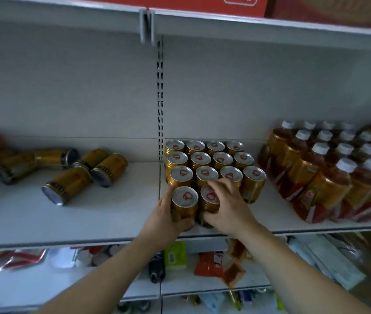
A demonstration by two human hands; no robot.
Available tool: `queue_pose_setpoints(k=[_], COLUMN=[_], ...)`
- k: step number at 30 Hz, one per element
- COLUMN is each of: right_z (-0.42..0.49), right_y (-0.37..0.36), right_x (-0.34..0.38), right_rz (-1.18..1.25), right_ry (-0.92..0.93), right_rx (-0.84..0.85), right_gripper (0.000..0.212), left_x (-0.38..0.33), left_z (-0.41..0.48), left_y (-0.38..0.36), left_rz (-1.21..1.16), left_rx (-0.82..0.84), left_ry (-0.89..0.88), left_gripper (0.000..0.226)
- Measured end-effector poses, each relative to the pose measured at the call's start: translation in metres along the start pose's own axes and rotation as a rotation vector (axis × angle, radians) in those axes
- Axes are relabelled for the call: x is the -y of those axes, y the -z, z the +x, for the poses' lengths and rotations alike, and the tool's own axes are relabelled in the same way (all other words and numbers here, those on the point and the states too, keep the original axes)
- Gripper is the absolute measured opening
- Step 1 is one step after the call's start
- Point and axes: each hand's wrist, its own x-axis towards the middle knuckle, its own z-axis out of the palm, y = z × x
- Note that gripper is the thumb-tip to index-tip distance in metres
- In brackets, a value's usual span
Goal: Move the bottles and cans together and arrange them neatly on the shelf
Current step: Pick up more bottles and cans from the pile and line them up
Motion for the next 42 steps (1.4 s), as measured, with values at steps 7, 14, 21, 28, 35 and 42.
queue_pose_setpoints(k=[7,14,21,28,35,42], right_z=[0.01,0.03,0.069,0.108,0.131,0.153], right_y=[0.014,0.043,0.053,0.009,-0.062,-0.124], right_x=[0.001,0.026,0.094,0.196,0.31,0.411], right_rz=[-0.146,-0.382,-0.385,-0.364,-0.281,-0.277], right_ry=[0.038,0.059,0.165,0.18,0.187,0.271], right_rx=[0.134,0.225,0.204,0.224,0.259,0.309], right_gripper=[0.088,0.09,0.084,0.081,0.078,0.077], left_x=[-0.018,-0.032,-0.022,0.012,0.065,0.122], left_z=[0.008,0.014,-0.011,-0.064,-0.118,-0.152], left_y=[-0.012,0.021,0.113,0.222,0.335,0.424], left_rz=[-0.012,0.2,0.549,0.632,0.751,0.795], left_rx=[-0.078,0.056,0.053,-0.036,-0.069,-0.102], left_ry=[0.082,0.18,0.303,0.3,0.354,0.451], left_gripper=[0.092,0.083,0.086,0.079,0.079,0.079])
